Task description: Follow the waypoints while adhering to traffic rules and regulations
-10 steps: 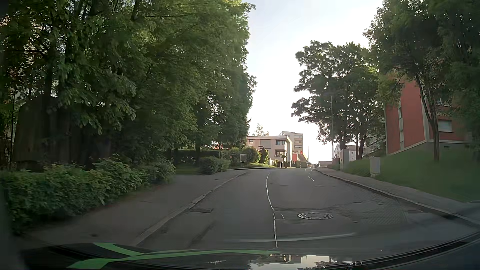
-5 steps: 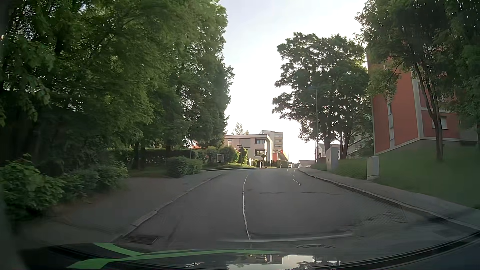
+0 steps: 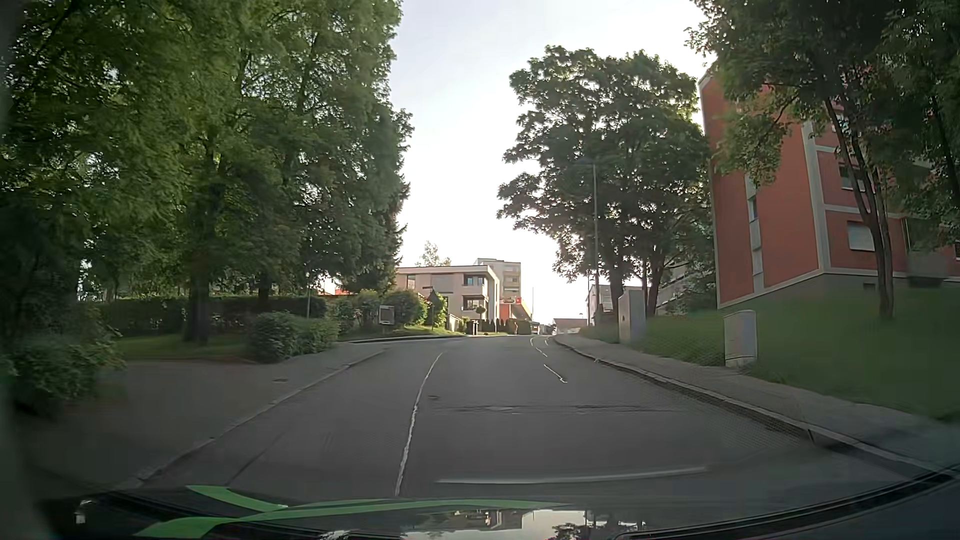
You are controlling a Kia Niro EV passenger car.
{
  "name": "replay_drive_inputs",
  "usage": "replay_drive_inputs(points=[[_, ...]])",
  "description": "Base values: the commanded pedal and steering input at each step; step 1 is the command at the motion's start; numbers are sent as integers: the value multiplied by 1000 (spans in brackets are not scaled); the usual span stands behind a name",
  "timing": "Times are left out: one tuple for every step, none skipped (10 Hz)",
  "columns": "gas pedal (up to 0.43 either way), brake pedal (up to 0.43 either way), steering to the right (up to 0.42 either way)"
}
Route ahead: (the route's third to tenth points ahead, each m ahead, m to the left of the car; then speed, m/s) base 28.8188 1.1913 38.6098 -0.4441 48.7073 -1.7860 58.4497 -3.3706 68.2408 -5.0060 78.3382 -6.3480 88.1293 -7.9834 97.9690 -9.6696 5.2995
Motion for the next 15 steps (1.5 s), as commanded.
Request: replay_drive_inputs(points=[[228, 0, 87], [240, 0, 69], [240, 0, 56], [240, 0, 45], [240, 0, 33], [240, 0, 19], [248, 0, 8], [268, 0, -4], [280, 0, -8], [287, 0, -12], [299, 0, -20], [299, 0, -30], [299, 0, -35], [299, 0, -35], [299, 0, -35]])
